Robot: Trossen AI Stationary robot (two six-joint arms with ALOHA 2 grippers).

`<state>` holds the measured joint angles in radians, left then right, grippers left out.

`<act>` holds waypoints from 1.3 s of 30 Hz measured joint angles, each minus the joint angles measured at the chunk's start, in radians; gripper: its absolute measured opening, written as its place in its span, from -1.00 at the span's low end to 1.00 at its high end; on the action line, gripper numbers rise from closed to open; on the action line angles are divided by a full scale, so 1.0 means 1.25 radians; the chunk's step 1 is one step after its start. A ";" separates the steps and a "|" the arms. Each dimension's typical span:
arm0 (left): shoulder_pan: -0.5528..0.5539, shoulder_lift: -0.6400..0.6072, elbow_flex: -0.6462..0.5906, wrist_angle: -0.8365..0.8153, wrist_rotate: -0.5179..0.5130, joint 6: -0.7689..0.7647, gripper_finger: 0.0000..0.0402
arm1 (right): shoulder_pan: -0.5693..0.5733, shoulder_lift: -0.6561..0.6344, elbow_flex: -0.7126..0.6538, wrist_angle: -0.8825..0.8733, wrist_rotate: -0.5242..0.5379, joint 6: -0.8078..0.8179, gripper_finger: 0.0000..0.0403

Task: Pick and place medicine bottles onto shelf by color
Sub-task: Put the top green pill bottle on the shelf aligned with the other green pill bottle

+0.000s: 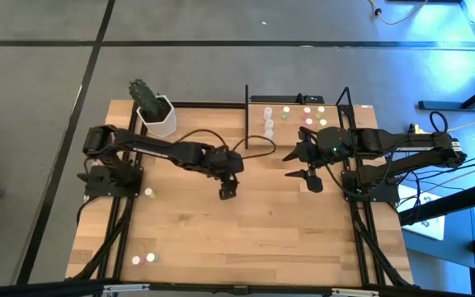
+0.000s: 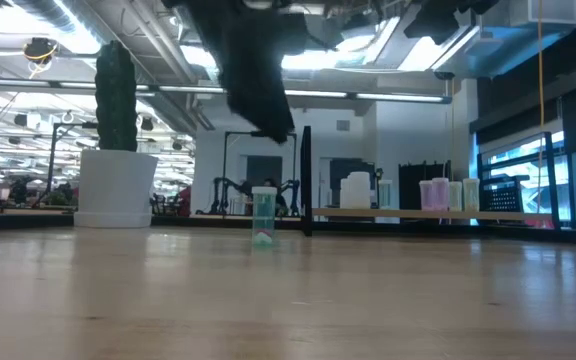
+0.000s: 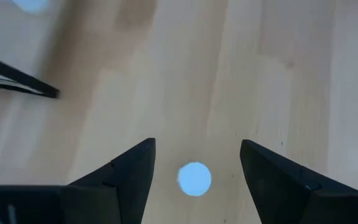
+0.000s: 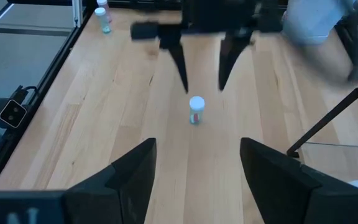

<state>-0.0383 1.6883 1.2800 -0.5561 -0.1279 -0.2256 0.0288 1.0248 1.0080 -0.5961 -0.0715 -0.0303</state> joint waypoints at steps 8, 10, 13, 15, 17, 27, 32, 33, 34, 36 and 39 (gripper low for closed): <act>-0.025 -0.140 0.000 -0.048 -0.065 -0.006 0.14 | 0.000 0.000 0.000 0.000 0.000 0.000 0.15; -0.041 -0.175 0.000 -0.051 -0.098 -0.017 0.14 | 0.000 0.000 0.000 0.000 0.000 0.000 0.15; -0.068 -0.221 0.000 -0.056 -0.144 -0.028 0.14 | 0.000 0.000 0.000 0.000 0.000 0.000 0.15; -0.088 -0.246 0.000 -0.064 -0.168 -0.030 0.14 | 0.000 0.000 0.000 0.000 0.000 0.000 0.15; -0.108 -0.261 0.000 -0.081 -0.193 -0.055 0.14 | 0.000 0.000 0.000 0.001 0.000 -0.001 0.15; -0.182 -0.273 -0.001 -0.186 -0.296 -0.276 0.14 | 0.000 0.000 0.000 0.008 0.000 0.001 0.15; -0.209 -0.273 -0.001 -0.194 -0.342 -0.324 0.14 | 0.000 0.000 0.000 0.024 0.000 0.042 0.15; -0.213 -0.273 -0.001 -0.194 -0.352 -0.335 0.14 | 0.000 0.000 0.000 0.036 0.000 0.061 0.15; -0.217 -0.273 -0.001 -0.196 -0.362 -0.344 0.14 | 0.000 0.000 0.000 0.051 0.000 0.079 0.15; -0.222 -0.273 -0.001 -0.197 -0.378 -0.362 0.14 | 0.000 0.000 0.000 0.090 0.000 0.087 0.15; -0.229 -0.275 -0.001 -0.197 -0.384 -0.383 0.14 | 0.003 0.015 0.000 0.158 0.001 0.042 0.15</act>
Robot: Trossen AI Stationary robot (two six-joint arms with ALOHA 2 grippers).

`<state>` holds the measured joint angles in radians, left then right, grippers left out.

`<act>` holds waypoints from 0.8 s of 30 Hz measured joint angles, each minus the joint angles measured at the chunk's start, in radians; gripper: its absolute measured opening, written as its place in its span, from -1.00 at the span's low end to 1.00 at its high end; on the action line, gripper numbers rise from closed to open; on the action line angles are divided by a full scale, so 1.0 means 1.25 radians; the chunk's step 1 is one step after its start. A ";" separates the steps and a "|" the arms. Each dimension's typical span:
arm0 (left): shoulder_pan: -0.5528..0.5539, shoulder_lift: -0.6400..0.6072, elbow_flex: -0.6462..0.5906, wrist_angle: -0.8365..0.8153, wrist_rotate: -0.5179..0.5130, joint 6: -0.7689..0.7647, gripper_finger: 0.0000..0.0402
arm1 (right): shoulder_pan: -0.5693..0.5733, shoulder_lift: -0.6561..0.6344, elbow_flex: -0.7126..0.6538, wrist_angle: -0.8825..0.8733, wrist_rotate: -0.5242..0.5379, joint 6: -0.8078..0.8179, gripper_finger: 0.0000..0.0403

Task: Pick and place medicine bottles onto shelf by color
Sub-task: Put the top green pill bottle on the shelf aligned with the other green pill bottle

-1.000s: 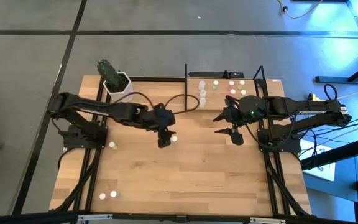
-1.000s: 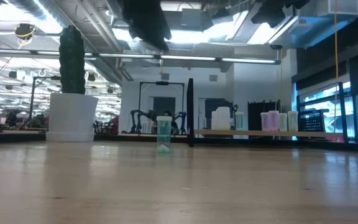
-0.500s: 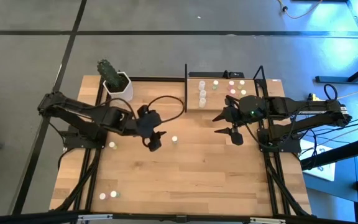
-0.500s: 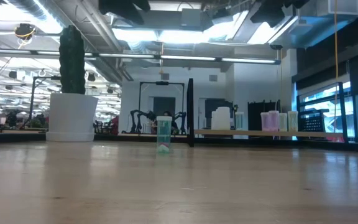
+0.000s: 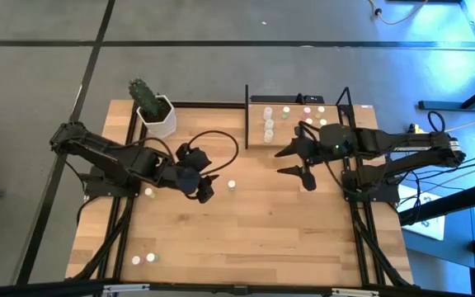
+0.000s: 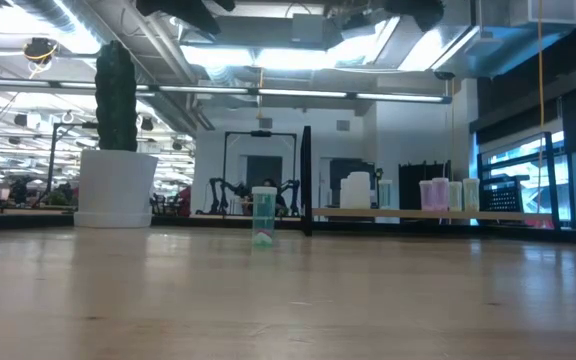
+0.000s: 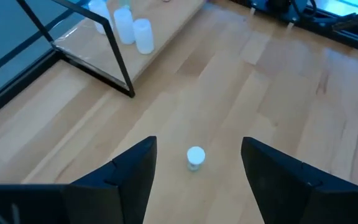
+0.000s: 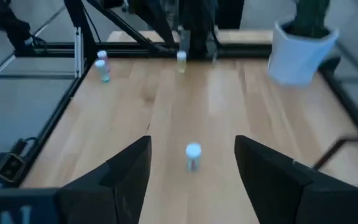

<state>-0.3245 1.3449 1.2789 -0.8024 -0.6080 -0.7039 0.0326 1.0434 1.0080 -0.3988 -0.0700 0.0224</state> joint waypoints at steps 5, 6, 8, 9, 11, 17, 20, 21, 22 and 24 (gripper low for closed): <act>-0.008 0.000 0.000 0.000 -0.001 -0.007 0.14 | 0.004 0.059 0.000 0.066 -0.002 -0.091 0.15; -0.008 0.000 0.000 0.000 -0.001 -0.014 0.14 | 0.001 0.075 0.000 0.071 -0.002 -0.106 0.15; -0.010 0.000 0.000 0.001 -0.001 -0.021 0.14 | -0.004 0.110 0.000 0.083 -0.001 -0.110 0.15; -0.012 0.000 0.000 0.000 -0.002 -0.021 0.14 | -0.004 0.129 0.000 0.083 0.001 -0.111 0.15; -0.014 0.000 0.000 0.001 -0.003 -0.021 0.14 | -0.004 0.170 0.000 0.096 0.001 -0.130 0.15; -0.018 0.000 0.000 0.000 -0.005 -0.018 0.14 | -0.003 0.302 0.000 0.181 -0.002 -0.191 0.15; -0.021 0.000 0.000 0.000 -0.005 -0.019 0.14 | -0.003 0.364 0.000 0.238 -0.008 -0.192 0.15; -0.023 0.000 0.000 0.000 -0.005 -0.018 0.14 | -0.003 0.383 0.000 0.257 -0.011 -0.192 0.15; -0.025 0.000 0.000 0.000 -0.005 -0.019 0.14 | -0.003 0.402 0.000 0.280 -0.014 -0.193 0.15; -0.025 0.000 0.000 0.000 -0.005 -0.019 0.14 | -0.003 0.437 0.000 0.310 -0.015 -0.193 0.15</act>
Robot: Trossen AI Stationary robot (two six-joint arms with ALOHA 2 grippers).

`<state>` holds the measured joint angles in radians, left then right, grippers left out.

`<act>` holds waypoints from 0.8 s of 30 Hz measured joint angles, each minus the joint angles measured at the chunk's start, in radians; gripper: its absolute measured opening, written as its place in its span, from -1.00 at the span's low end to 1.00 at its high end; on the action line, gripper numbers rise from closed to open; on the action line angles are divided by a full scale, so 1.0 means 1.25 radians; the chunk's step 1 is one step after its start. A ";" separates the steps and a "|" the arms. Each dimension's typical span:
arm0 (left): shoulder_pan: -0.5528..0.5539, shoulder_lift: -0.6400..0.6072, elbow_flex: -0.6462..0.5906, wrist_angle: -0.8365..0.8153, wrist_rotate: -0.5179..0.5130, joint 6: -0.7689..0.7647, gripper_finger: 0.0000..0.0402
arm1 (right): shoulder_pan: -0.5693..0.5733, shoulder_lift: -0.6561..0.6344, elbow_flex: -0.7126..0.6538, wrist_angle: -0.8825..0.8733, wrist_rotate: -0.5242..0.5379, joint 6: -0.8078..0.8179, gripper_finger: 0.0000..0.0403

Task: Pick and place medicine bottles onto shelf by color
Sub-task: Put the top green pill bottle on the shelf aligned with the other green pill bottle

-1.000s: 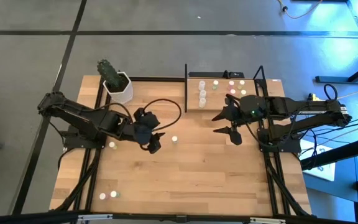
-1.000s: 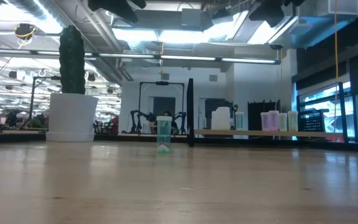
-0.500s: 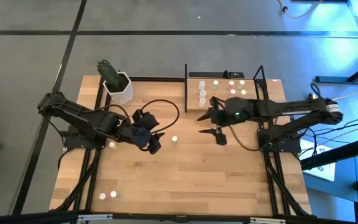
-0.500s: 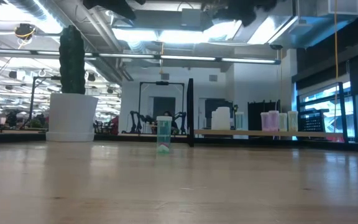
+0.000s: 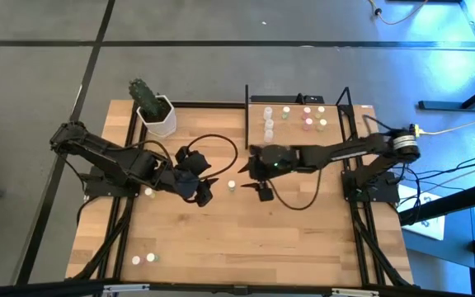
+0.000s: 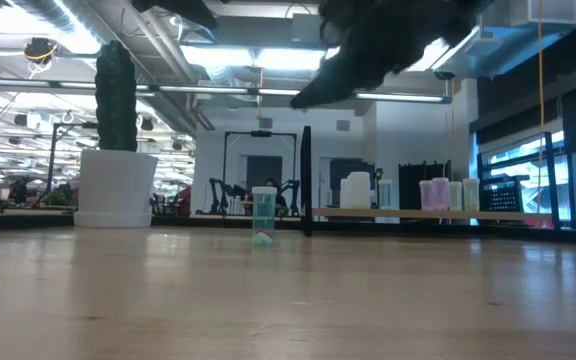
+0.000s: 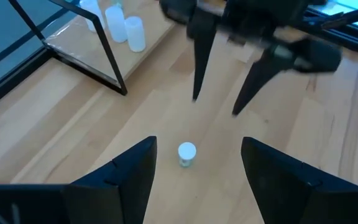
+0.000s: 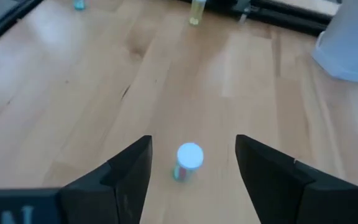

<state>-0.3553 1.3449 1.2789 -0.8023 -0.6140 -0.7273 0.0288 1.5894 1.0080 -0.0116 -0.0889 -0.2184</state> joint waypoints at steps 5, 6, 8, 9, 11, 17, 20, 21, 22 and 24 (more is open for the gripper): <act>0.000 0.000 0.000 0.000 0.000 0.000 0.14 | 0.000 0.079 0.000 0.052 -0.014 0.000 0.15; 0.000 0.000 0.000 0.000 0.000 0.000 0.14 | 0.000 0.093 0.000 0.060 -0.016 0.000 0.15; 0.000 0.000 0.000 0.000 0.000 0.000 0.14 | 0.000 0.117 0.000 0.074 -0.015 -0.002 0.15; 0.000 0.000 0.000 0.000 0.000 0.000 0.14 | 0.000 0.127 0.000 0.086 -0.015 -0.006 0.15; 0.000 0.000 0.000 0.000 0.001 0.000 0.14 | 0.000 0.146 0.000 0.100 -0.014 -0.032 0.15; 0.000 0.000 0.000 0.000 0.001 0.000 0.14 | -0.001 0.174 0.000 0.130 -0.014 -0.063 0.15; 0.000 0.000 0.000 -0.001 0.001 0.000 0.14 | -0.001 0.179 0.000 0.135 -0.008 -0.063 0.15; 0.000 0.000 0.000 -0.001 0.001 0.000 0.14 | -0.001 0.180 0.000 0.136 -0.003 -0.062 0.15; 0.000 0.000 0.000 -0.001 0.001 0.000 0.14 | -0.001 0.180 0.000 0.135 0.000 -0.062 0.15; 0.000 0.000 0.000 -0.001 0.001 0.000 0.14 | -0.004 0.182 0.000 0.137 0.000 -0.063 0.15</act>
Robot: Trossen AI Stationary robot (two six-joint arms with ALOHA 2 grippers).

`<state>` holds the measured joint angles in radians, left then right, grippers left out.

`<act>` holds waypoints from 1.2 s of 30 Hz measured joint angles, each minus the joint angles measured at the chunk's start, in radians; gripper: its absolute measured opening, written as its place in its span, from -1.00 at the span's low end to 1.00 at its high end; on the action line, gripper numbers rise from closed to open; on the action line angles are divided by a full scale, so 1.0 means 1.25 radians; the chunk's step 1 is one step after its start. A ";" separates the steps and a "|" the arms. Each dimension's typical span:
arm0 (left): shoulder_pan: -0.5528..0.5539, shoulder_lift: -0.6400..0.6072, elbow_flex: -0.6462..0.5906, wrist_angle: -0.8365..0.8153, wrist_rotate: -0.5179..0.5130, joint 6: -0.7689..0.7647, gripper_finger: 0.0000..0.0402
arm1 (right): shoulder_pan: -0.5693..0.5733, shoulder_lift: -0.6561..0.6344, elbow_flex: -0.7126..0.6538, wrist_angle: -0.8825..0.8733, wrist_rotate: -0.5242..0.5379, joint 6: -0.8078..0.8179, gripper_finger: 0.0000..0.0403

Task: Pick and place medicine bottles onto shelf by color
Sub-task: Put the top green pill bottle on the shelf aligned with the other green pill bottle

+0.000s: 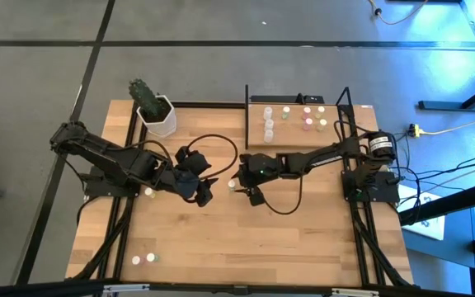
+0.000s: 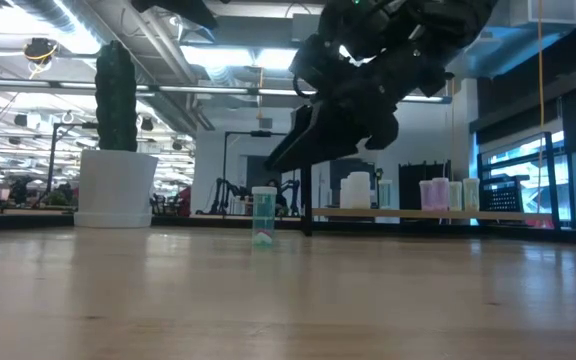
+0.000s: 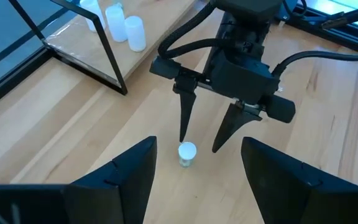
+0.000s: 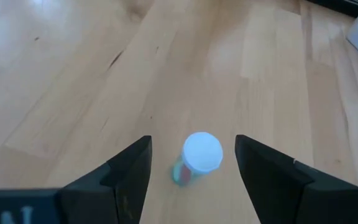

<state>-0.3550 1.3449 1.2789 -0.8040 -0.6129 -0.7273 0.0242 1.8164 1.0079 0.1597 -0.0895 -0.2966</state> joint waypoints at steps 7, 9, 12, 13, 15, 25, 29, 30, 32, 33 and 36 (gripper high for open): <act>0.000 0.000 0.000 -0.003 0.000 -0.001 0.14 | -0.012 0.027 0.000 0.008 0.000 0.000 0.15; 0.000 0.000 0.000 -0.006 0.000 -0.002 0.14 | -0.015 0.033 0.000 0.008 0.000 0.000 0.15; 0.000 0.000 0.000 -0.007 0.000 -0.002 0.14 | -0.019 0.039 0.000 0.008 0.000 0.000 0.15; 0.000 0.000 0.000 -0.009 0.000 -0.002 0.14 | -0.020 0.039 0.000 0.008 0.000 0.000 0.15; 0.000 0.000 0.000 -0.011 0.000 -0.002 0.14 | -0.022 0.039 0.000 0.010 0.000 0.000 0.15; 0.000 0.000 0.000 -0.016 0.000 -0.002 0.14 | -0.023 0.039 0.000 0.020 -0.030 -0.001 0.15; 0.000 0.000 0.000 -0.018 0.000 -0.002 0.14 | -0.023 0.045 0.000 0.030 -0.037 -0.003 0.15; 0.000 0.000 0.000 -0.019 0.000 -0.002 0.14 | -0.023 0.045 0.000 0.038 -0.036 -0.003 0.15; 0.000 0.000 0.000 -0.021 0.000 -0.003 0.14 | -0.024 0.051 0.000 0.061 -0.036 -0.003 0.15; 0.000 0.000 0.000 -0.022 0.000 -0.002 0.14 | -0.025 0.053 0.000 0.060 -0.035 -0.003 0.15; 0.000 0.000 0.000 -0.022 0.000 -0.003 0.14 | -0.027 0.061 0.000 0.071 -0.035 -0.003 0.15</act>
<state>-0.3550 1.3449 1.2789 -0.8310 -0.6131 -0.7307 -0.0100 1.8931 1.0080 0.2478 -0.1334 -0.3001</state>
